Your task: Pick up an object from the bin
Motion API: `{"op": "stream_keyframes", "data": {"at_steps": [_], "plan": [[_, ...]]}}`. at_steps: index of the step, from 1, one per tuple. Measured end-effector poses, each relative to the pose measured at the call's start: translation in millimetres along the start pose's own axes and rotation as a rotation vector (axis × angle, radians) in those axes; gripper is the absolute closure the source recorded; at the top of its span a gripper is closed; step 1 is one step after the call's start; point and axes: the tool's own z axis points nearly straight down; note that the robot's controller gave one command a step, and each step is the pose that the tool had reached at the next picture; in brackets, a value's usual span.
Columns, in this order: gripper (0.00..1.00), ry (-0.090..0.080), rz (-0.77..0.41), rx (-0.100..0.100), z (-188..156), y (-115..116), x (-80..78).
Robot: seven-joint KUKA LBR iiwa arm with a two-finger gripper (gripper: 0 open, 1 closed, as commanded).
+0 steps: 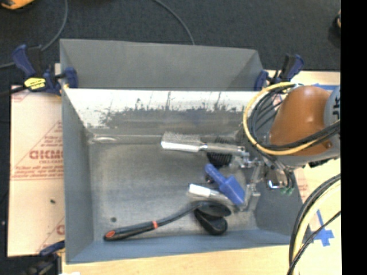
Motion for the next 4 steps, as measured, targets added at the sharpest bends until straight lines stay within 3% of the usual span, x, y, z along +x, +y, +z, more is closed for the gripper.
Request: {"op": "stream_keyframes", "data": {"at_steps": [2, 3, 4], "plan": [[0.0, -0.01, -0.014, 0.001, -0.7, -3.2, -4.2], [0.0, -0.01, -0.225, 0.003, -4.7, 6.4, -5.4], [0.0, -0.017, -0.431, 0.007, 67.5, -19.6, -51.5]]}}
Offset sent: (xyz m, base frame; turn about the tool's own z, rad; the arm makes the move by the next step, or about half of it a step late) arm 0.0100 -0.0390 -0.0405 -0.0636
